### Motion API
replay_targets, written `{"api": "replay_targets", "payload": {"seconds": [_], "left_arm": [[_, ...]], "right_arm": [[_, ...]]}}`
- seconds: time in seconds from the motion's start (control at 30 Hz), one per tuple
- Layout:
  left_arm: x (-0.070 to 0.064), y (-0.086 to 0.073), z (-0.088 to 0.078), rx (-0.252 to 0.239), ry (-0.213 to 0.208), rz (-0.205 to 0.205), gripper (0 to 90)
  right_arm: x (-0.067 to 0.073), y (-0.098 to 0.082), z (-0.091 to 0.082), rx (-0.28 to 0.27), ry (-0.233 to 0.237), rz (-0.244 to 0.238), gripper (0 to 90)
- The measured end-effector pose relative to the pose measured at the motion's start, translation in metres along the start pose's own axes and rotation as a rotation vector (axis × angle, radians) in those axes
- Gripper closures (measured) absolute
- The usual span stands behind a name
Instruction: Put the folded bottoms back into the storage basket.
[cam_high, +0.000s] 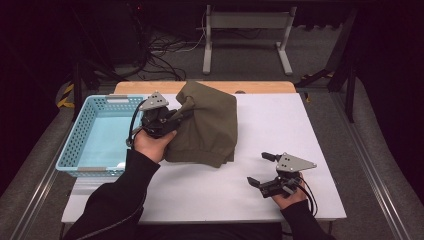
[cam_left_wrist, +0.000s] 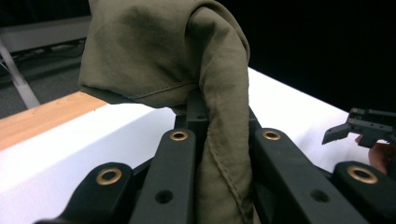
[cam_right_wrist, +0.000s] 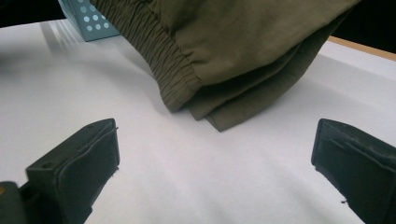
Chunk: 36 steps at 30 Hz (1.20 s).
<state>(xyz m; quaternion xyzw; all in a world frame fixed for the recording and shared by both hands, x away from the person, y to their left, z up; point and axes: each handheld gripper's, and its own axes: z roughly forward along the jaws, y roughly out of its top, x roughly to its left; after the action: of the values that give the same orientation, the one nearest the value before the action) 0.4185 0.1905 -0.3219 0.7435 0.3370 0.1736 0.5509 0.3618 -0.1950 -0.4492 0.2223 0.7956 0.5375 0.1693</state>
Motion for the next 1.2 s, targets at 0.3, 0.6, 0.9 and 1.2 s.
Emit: {"api": "replay_targets", "payload": {"seconds": [0.3, 0.6, 0.9, 1.2], "left_arm": [[0.0, 0.009, -0.017, -0.027, 0.007, 0.017, 83.5], [0.0, 0.018, -0.035, -0.041, 0.013, 0.033, 83.5], [0.002, 0.022, -0.049, -0.051, 0.015, 0.039, 83.4], [0.007, 0.024, -0.064, -0.073, 0.018, 0.031, 83.5]], "right_arm": [[0.0, 0.0, 0.0, -0.001, -0.001, -0.002, 1.4], [0.0, 0.0, 0.0, -0.001, -0.001, -0.002, 1.4], [0.0, 0.0, 0.0, -0.001, -0.002, -0.001, 1.4], [0.0, 0.0, 0.001, 0.0, -0.001, -0.001, 1.4]]}}
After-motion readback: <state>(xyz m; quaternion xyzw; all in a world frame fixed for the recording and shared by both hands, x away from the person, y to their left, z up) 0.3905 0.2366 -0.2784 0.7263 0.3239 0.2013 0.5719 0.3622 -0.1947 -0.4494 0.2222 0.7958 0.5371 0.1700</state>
